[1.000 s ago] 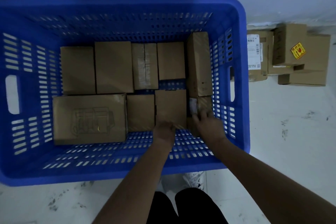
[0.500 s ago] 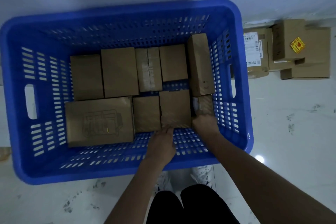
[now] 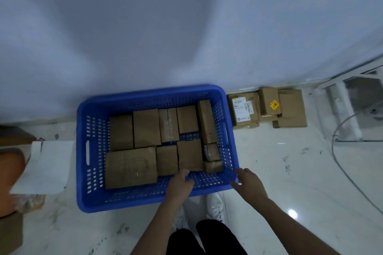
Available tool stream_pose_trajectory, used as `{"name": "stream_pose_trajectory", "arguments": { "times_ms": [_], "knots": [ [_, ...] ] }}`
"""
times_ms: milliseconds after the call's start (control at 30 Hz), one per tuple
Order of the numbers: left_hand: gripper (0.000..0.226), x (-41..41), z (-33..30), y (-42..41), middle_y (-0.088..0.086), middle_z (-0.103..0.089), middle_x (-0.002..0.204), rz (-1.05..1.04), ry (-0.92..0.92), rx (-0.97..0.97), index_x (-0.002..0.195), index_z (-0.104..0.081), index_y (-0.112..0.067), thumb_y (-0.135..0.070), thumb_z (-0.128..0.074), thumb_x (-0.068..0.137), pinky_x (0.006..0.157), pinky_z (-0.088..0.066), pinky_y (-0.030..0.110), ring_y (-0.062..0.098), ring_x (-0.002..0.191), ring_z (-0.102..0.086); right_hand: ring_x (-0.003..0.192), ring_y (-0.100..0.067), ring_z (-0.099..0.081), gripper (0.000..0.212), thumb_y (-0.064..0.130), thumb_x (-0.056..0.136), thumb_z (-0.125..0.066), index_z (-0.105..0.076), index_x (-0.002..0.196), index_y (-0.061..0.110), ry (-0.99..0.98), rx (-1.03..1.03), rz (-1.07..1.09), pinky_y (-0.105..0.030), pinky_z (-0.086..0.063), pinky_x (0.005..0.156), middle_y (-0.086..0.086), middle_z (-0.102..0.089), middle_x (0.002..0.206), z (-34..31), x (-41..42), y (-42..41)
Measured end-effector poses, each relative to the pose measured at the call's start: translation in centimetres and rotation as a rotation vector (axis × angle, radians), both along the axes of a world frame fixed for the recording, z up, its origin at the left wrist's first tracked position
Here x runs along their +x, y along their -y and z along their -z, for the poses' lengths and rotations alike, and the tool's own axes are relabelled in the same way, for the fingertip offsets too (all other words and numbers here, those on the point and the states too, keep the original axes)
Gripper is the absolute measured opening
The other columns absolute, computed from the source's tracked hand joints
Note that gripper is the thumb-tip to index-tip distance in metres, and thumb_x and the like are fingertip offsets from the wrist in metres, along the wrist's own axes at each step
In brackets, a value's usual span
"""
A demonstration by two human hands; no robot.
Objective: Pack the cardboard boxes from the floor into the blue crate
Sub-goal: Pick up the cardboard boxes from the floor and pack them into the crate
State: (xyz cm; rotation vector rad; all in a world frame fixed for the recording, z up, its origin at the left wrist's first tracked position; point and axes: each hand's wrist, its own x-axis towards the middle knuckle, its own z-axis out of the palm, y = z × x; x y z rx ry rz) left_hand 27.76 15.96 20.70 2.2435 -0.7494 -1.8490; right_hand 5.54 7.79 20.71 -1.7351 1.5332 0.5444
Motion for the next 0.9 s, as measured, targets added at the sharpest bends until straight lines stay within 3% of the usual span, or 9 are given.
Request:
{"name": "stream_pose_trajectory", "arguments": {
  "times_ms": [100, 267, 367, 467, 600, 667, 733, 800, 900],
  "knots": [
    [0.043, -0.5, -4.2, 1.8, 0.000, -0.046, 0.141, -0.112, -0.040, -0.050, 0.138, -0.043, -0.017, -0.024, -0.048, 0.095, 0.090, -0.038, 0.022, 0.011, 0.112, -0.047, 0.095, -0.016, -0.062, 0.046, 0.038, 0.085, -0.067, -0.057, 0.125, 0.017, 0.064, -0.006, 0.109, -0.024, -0.046, 0.077, -0.002, -0.062, 0.106, -4.2, -0.8, 1.3],
    [0.037, -3.4, -9.6, 5.4, 0.000, -0.049, 0.125, -0.219, -0.115, -0.071, 0.132, -0.046, -0.014, -0.022, -0.049, 0.096, 0.085, -0.038, 0.023, 0.013, 0.105, -0.048, 0.099, -0.017, -0.061, 0.049, 0.042, 0.085, -0.067, -0.054, 0.127, 0.020, 0.151, 0.005, 0.243, -0.023, -0.044, 0.079, -0.004, -0.061, 0.113, -9.2, -1.8, 5.6],
    [0.018, -6.4, -11.6, 8.0, -0.003, -0.050, 0.109, -0.226, -0.120, -0.066, 0.114, -0.048, -0.019, -0.021, -0.049, 0.096, 0.084, -0.039, 0.026, 0.013, 0.097, -0.049, 0.105, -0.018, -0.060, 0.051, 0.043, 0.086, -0.066, -0.052, 0.129, 0.021, 0.185, -0.006, 0.270, -0.028, -0.047, 0.086, -0.005, -0.061, 0.117, -10.9, -3.4, 8.9],
    [0.006, -9.9, -12.9, 11.1, -0.009, -0.045, 0.084, -0.257, -0.092, -0.073, 0.097, -0.044, -0.021, -0.022, -0.050, 0.095, 0.078, -0.038, 0.028, 0.006, 0.075, -0.045, 0.108, -0.019, -0.059, 0.055, 0.046, 0.085, -0.066, -0.051, 0.131, 0.020, 0.207, 0.021, 0.310, -0.027, -0.045, 0.086, -0.006, -0.060, 0.121, -11.6, -6.0, 12.6],
    [0.016, -15.2, -14.0, 16.6, -0.003, -0.051, 0.097, -0.426, -0.098, -0.051, 0.108, -0.053, -0.016, -0.021, -0.052, 0.093, 0.072, -0.041, 0.025, 0.008, 0.080, -0.050, 0.109, -0.021, -0.057, 0.057, 0.046, 0.086, -0.065, -0.049, 0.134, 0.018, 0.260, 0.075, 0.344, -0.028, -0.043, 0.084, -0.008, -0.059, 0.124, -11.8, -10.9, 18.2],
    [0.035, -18.1, -13.6, 19.0, 0.004, -0.053, 0.105, -0.473, -0.080, -0.064, 0.118, -0.054, -0.007, -0.025, -0.055, 0.088, 0.078, -0.042, 0.027, 0.015, 0.090, -0.053, 0.111, -0.021, -0.057, 0.058, 0.047, 0.087, -0.063, -0.049, 0.134, 0.018, 0.271, 0.085, 0.335, -0.028, -0.043, 0.087, -0.007, -0.059, 0.125, -11.9, -13.7, 20.6],
    [0.033, -20.7, -13.1, 21.3, 0.002, -0.050, 0.110, -0.465, -0.046, -0.087, 0.120, -0.052, -0.010, -0.023, -0.055, 0.090, 0.082, -0.039, 0.026, 0.014, 0.098, -0.050, 0.112, -0.021, -0.056, 0.059, 0.048, 0.086, -0.063, -0.048, 0.135, 0.019, 0.279, 0.088, 0.347, -0.029, -0.043, 0.088, -0.007, -0.059, 0.125, -11.5, -16.2, 22.5],
    [0.022, -22.8, -12.0, 22.8, 0.000, -0.048, 0.110, -0.457, 0.001, -0.113, 0.116, -0.049, -0.013, -0.018, -0.052, 0.095, 0.075, -0.039, 0.020, 0.011, 0.091, -0.050, 0.114, -0.020, -0.055, 0.061, 0.049, 0.085, -0.064, -0.048, 0.135, 0.020, 0.276, 0.103, 0.353, -0.028, -0.042, 0.087, -0.006, -0.057, 0.127, -10.6, -18.4, 24.2],
    [0.027, -25.1, -9.9, 24.2, -0.002, -0.052, 0.101, -0.512, 0.030, -0.108, 0.120, -0.050, -0.014, -0.018, -0.055, 0.093, 0.060, -0.036, 0.015, 0.004, 0.075, -0.047, 0.115, -0.019, -0.053, 0.063, 0.050, 0.084, -0.065, -0.048, 0.136, 0.019, 0.267, 0.122, 0.362, -0.026, -0.038, 0.085, -0.005, -0.056, 0.128, -8.8, -21.0, 25.9]
  ]
}}
